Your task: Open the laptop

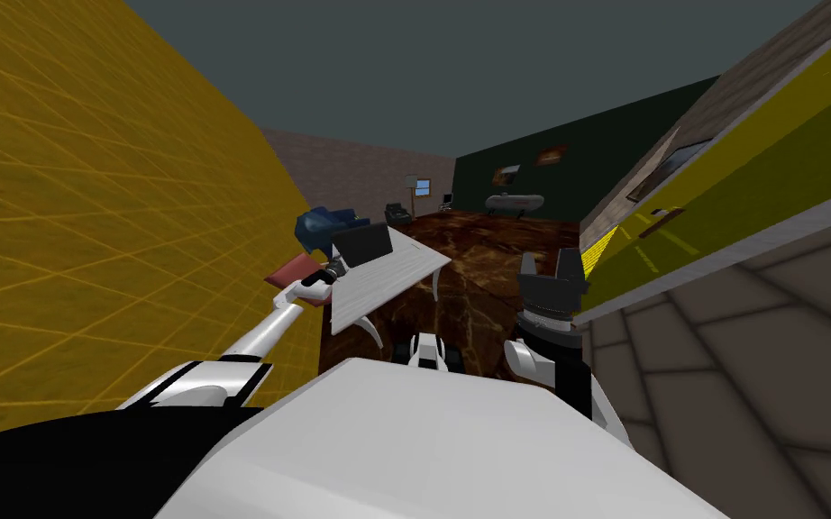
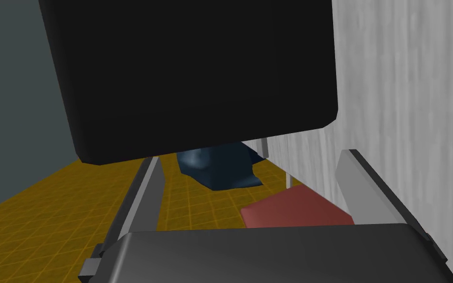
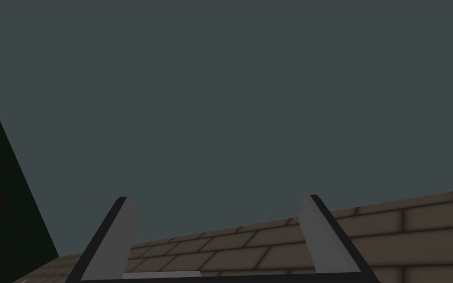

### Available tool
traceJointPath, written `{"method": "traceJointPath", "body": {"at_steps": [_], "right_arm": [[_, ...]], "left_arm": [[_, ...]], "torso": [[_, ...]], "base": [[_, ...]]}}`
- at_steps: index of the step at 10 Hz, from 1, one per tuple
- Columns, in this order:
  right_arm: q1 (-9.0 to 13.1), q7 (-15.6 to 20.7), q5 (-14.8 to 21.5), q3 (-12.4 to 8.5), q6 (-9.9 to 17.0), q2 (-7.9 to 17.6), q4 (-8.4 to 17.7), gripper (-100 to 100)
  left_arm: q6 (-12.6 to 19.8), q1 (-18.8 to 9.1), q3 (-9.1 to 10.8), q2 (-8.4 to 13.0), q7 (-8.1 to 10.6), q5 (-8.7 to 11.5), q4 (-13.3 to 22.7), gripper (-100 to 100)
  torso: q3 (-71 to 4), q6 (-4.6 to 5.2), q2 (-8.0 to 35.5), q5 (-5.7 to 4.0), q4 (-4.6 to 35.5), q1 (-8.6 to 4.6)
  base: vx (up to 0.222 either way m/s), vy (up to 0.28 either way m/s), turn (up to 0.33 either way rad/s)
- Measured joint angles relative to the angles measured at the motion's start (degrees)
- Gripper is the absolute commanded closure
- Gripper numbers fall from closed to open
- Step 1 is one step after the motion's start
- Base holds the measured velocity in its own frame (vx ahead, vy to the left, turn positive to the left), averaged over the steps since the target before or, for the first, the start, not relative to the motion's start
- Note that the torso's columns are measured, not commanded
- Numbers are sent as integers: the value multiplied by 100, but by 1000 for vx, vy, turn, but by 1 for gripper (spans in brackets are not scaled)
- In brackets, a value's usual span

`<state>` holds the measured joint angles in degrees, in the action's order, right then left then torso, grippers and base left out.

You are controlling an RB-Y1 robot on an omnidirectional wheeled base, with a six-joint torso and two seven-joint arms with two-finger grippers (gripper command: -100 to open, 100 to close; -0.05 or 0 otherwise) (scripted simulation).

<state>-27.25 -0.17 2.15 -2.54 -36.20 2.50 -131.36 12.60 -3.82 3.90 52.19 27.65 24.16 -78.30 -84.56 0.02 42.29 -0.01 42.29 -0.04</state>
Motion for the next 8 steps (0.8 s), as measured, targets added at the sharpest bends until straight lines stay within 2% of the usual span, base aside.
{"method": "traceJointPath", "body": {"at_steps": [1, 2, 3, 4, 5, 6, 8], "right_arm": [[-1, 0, 0, 0, 0, 0, 0, 0], [0, 0, 0, 0, 0, 0, 0, 0], [-1, 0, 0, -1, 0, 0, 0, 0], [-1, 0, 0, -1, 0, 0, 0, 0], [0, 0, 0, 0, 0, 0, 0, 0], [-1, 0, 0, -1, 0, 0, 0, 0], [0, 0, 0, 0, 0, 0, 0, 0]], "left_arm": [[28, -65, -8, 70, 63, 15, 185, -100], [-3, -210, -104, 304, 159, 138, 573, -100], [100, -230, -48, 370, 234, 131, 608, -100], [211, -211, 15, 357, 261, 89, 552, -100], [381, -160, 138, 456, 352, 56, 545, -100], [411, -216, 96, 586, 413, 138, 714, -100], [561, -415, 136, 791, 599, 79, 1125, -100]], "torso": [[0, -5, 0, 1, 0, 4], [-2, 2, -3, 0, 0, 3], [0, -6, -1, 1, 0, 5], [2, -6, 2, 3, 1, 9], [0, 3, 1, 0, 1, 2], [0, -4, -1, 1, 0, 4], [-2, 0, -3, -1, -1, -2]], "base": [[8, -28, -224], [6, -17, -103], [1, -7, 28], [3, -19, -205], [2, -14, -119], [7, -21, -188], [5, -28, -190]]}}
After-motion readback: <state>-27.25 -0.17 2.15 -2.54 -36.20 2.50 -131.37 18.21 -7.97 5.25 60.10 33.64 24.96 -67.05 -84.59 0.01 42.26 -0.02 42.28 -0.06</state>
